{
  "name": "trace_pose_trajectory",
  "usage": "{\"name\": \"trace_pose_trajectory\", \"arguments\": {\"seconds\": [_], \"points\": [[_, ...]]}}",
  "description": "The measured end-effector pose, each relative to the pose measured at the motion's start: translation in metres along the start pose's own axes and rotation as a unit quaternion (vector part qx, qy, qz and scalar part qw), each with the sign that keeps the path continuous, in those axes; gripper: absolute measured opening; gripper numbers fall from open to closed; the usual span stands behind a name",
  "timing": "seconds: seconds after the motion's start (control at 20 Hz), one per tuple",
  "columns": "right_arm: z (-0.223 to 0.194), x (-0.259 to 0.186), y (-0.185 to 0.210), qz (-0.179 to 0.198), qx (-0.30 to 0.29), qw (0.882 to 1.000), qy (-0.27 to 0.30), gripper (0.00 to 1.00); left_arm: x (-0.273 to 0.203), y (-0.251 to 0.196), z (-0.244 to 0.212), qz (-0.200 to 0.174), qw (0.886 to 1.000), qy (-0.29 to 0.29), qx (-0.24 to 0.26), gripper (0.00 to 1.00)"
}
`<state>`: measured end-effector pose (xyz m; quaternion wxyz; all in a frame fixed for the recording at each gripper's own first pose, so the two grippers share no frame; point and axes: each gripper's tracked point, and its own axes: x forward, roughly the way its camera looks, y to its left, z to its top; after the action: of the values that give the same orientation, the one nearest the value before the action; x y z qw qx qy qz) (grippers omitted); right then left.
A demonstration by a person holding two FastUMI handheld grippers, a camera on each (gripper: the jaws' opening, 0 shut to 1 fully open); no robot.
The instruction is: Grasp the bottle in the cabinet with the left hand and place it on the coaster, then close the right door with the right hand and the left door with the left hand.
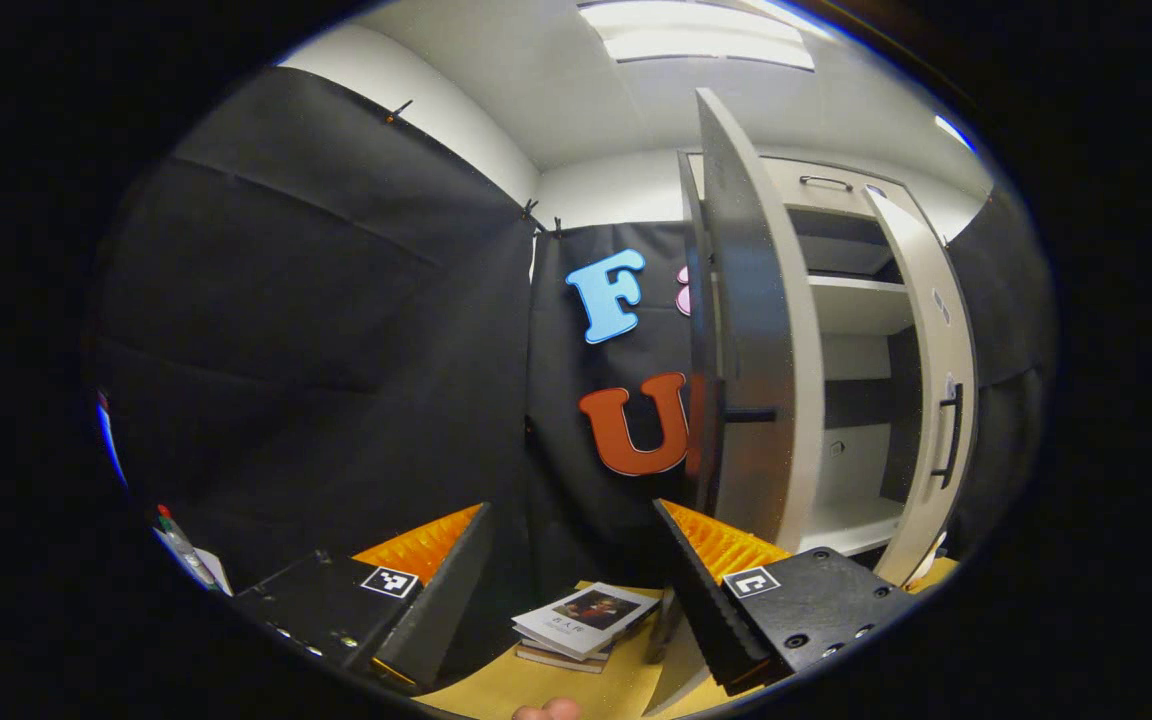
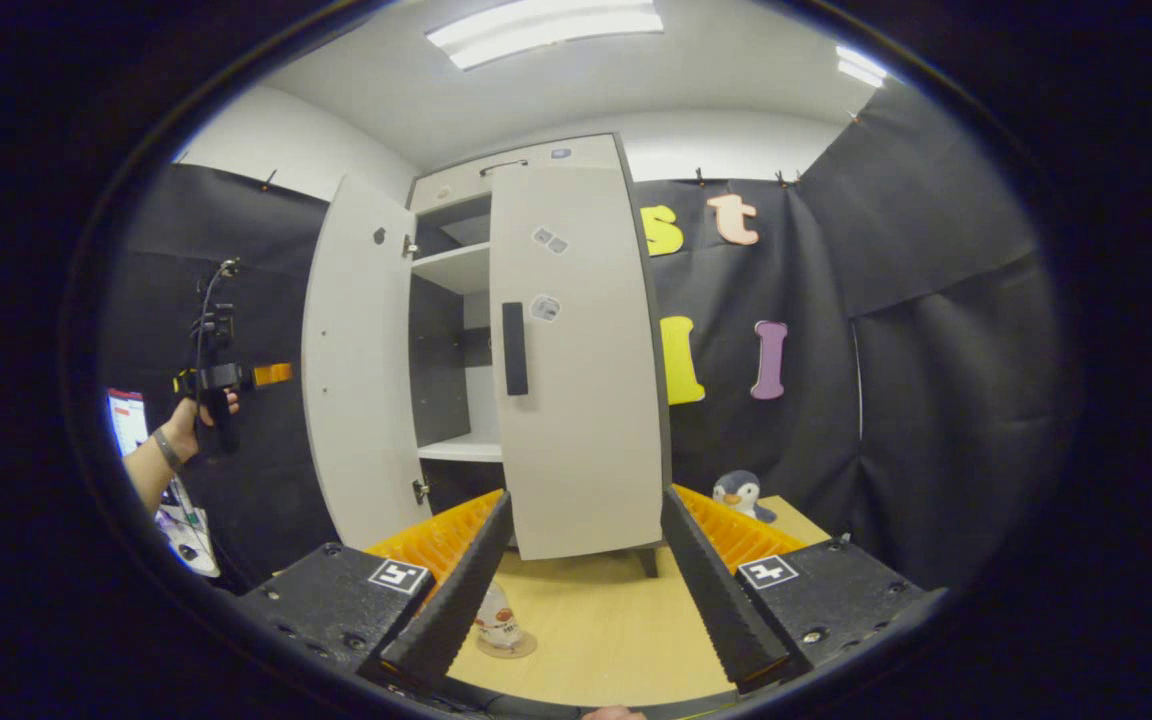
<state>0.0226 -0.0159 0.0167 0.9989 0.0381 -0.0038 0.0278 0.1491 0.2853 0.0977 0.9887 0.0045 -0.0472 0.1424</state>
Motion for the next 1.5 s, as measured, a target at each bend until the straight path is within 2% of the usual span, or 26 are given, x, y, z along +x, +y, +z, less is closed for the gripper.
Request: {"name": "trace_pose_trajectory", "arguments": {"seconds": [0.1,0.15,0.35,0.5,0.8,0.85,0.95,1.0,1.15,1.2,1.3,1.35,1.5], "points": [[-0.005,0.002,-0.008,-0.014,0.000,1.000,0.010,0.93,0.014,0.000,-0.008,0.006,1.000,0.008,0.003,0.95],[-0.007,0.003,-0.013,-0.021,0.003,1.000,0.013,0.98,0.018,-0.005,-0.010,0.001,1.000,0.007,0.004,0.95],[-0.013,0.005,-0.021,-0.038,0.021,0.999,0.018,0.98,0.017,-0.002,-0.006,0.020,1.000,-0.010,0.002,0.94],[-0.007,0.005,-0.026,-0.044,0.018,0.999,0.010,0.98,0.018,-0.006,-0.007,0.015,1.000,-0.007,-0.007,0.94],[0.002,0.000,-0.033,-0.045,0.012,0.999,-0.007,0.98,0.003,-0.049,-0.010,-0.032,0.999,0.003,-0.019,0.94],[0.005,-0.002,-0.033,-0.045,0.015,0.999,-0.009,0.98,0.001,-0.060,-0.010,-0.041,0.999,0.003,-0.015,0.97],[0.011,-0.003,-0.039,-0.049,0.012,0.999,-0.014,0.98,-0.001,-0.085,-0.010,-0.067,0.998,0.000,-0.008,0.94],[0.012,-0.006,-0.042,-0.054,0.008,0.998,-0.016,0.98,-0.001,-0.098,-0.012,-0.081,0.997,0.001,-0.009,0.99],[0.017,-0.015,-0.050,-0.063,0.010,0.998,-0.023,0.98,0.000,-0.138,-0.015,-0.118,0.993,0.005,-0.015,0.99],[0.015,-0.018,-0.050,-0.064,0.012,0.998,-0.022,0.98,0.002,-0.150,-0.016,-0.126,0.992,0.008,-0.019,0.94],[0.015,-0.022,-0.052,-0.066,0.014,0.998,-0.019,0.97,0.004,-0.175,-0.020,-0.150,0.988,0.012,-0.020,0.94],[0.016,-0.024,-0.052,-0.067,0.015,0.997,-0.021,0.98,0.004,-0.182,-0.018,-0.154,0.988,0.011,-0.019,0.99],[0.018,-0.033,-0.063,-0.085,0.002,0.996,-0.020,0.98,0.000,-0.181,-0.014,-0.146,0.989,0.009,-0.018,0.91]]}}
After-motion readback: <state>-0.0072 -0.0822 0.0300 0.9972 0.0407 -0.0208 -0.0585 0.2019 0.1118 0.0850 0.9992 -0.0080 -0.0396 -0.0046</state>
